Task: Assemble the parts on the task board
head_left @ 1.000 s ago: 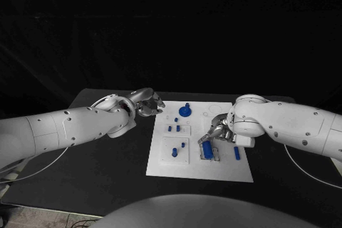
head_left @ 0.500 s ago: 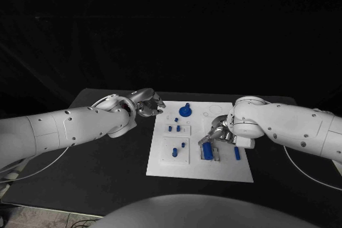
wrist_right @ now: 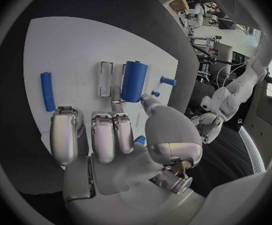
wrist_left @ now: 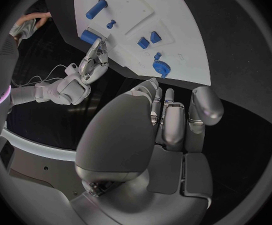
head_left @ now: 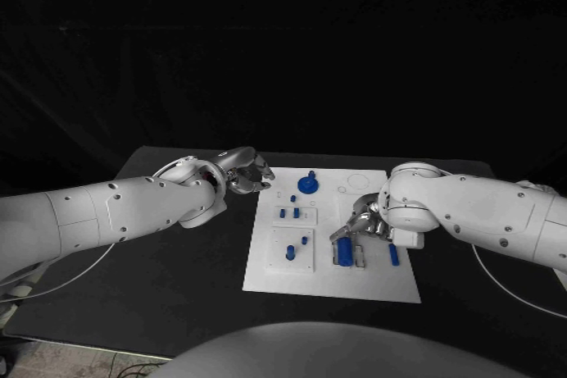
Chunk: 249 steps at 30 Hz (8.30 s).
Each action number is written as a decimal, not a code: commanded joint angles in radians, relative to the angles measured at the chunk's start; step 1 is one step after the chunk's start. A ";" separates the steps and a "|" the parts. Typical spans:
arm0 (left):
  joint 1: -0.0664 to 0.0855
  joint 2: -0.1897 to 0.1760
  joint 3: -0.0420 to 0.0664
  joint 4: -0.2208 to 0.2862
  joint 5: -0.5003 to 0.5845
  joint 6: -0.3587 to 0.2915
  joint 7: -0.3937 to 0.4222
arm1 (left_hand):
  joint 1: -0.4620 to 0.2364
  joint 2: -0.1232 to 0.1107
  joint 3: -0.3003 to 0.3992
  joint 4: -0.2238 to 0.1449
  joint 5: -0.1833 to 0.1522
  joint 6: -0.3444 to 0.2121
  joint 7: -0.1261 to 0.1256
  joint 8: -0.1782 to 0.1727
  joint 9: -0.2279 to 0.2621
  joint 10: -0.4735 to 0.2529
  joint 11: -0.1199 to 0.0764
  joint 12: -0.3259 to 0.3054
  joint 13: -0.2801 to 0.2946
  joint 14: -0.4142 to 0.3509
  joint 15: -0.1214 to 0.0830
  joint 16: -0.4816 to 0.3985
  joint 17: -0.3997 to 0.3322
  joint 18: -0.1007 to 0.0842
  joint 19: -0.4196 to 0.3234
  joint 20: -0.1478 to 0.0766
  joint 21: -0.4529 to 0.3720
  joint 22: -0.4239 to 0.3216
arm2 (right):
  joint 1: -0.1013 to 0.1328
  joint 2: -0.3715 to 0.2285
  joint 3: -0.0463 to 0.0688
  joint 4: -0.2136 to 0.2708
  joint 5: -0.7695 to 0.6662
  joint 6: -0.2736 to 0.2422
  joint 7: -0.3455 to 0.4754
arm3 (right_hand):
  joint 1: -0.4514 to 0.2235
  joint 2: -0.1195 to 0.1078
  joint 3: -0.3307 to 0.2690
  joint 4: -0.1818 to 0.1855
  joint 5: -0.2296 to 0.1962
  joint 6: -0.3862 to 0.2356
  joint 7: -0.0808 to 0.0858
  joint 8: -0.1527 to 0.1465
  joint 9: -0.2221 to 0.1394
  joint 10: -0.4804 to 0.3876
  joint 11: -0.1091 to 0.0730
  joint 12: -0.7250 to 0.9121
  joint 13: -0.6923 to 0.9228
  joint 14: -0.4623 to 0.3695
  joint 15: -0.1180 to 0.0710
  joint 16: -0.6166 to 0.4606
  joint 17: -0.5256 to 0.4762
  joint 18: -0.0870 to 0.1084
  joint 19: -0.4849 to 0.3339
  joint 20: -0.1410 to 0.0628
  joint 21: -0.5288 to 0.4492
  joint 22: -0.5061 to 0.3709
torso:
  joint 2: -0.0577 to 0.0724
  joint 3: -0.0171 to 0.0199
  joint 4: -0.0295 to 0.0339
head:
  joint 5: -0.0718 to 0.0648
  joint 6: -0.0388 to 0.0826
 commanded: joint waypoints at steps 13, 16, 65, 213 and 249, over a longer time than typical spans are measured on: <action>0.000 0.002 0.001 0.002 0.001 0.033 -0.019 | -0.007 0.003 0.009 -0.002 0.005 0.005 0.008 0.004 0.002 0.001 0.007 0.008 -0.001 -0.008 0.006 -0.008 -0.008 0.018 -0.005 0.007 -0.012 0.131 | -0.002 -0.003 0.000 0.000 -0.011 -0.009 -0.034 | -0.058 0.003 -0.049 0.042 -0.100 0.008 0.008 -0.022 -0.001 0.108 0.009 0.004 0.263 0.104 0.011 0.003 0.263 0.018 0.004 0.009 -0.002 0.199 | 0.000 -0.0002 0.0002 | 0.003 0.000; 0.000 0.002 0.001 0.003 0.001 0.037 -0.022 | -0.007 0.003 0.009 -0.002 0.005 0.005 0.008 0.005 0.002 0.001 0.007 0.008 -0.001 -0.008 0.006 -0.008 -0.008 0.019 -0.006 0.008 -0.012 0.130 | -0.003 -0.005 0.000 0.001 -0.011 -0.018 -0.026 | -0.066 -0.012 -0.066 0.047 -0.105 0.003 0.010 -0.028 -0.002 0.108 0.010 0.004 0.263 0.104 0.011 0.003 0.263 0.018 0.004 0.009 -0.003 0.200 | 0.000 -0.0001 0.0004 | 0.003 0.000; 0.000 -0.012 0.001 0.020 0.001 0.011 0.010 | -0.002 0.006 0.015 -0.004 0.009 0.012 0.008 0.008 0.003 0.005 0.007 0.015 -0.001 -0.012 0.007 -0.009 -0.010 0.019 -0.008 0.010 -0.013 0.131 | 0.028 -0.313 -0.003 0.191 -0.250 -0.049 -0.036 | 0.123 0.014 -0.103 0.000 0.190 0.055 -0.025 0.036 0.033 0.108 -0.022 0.004 0.263 0.104 -0.019 0.003 0.263 -0.003 0.056 -0.017 0.081 0.228 | -0.003 -0.0019 0.0015 | -0.015 0.000; -0.012 -0.001 0.001 0.006 0.000 0.089 -0.039 | 0.001 0.013 0.029 -0.004 0.026 0.010 0.013 0.007 0.002 0.007 0.013 0.021 -0.003 -0.019 0.012 -0.012 -0.022 0.024 -0.017 0.016 -0.032 0.126 | -0.037 -0.138 -0.003 0.112 -0.019 -0.107 0.001 | 0.074 -0.006 0.156 -0.122 0.330 0.028 -0.016 -0.021 -0.008 0.108 -0.020 0.004 0.263 0.104 -0.023 0.003 0.263 0.015 0.024 -0.024 -0.002 0.203 | -0.002 -0.0020 0.0019 | 0.000 0.000; -0.012 -0.013 0.001 0.015 0.000 0.079 -0.037 | 0.004 0.013 0.032 -0.005 0.029 0.012 0.014 0.008 0.003 0.007 0.014 0.022 -0.003 -0.025 0.014 -0.017 -0.032 0.026 -0.022 0.018 -0.043 0.123 | -0.019 -0.296 -0.003 0.258 -0.097 -0.369 0.279 | 0.075 -0.006 0.075 -0.065 0.114 0.017 -0.013 -0.031 -0.020 0.108 -0.016 0.004 0.263 0.104 -0.020 0.003 0.263 0.006 0.046 -0.022 0.033 0.217 | -0.002 -0.0023 0.0014 | 0.014 0.000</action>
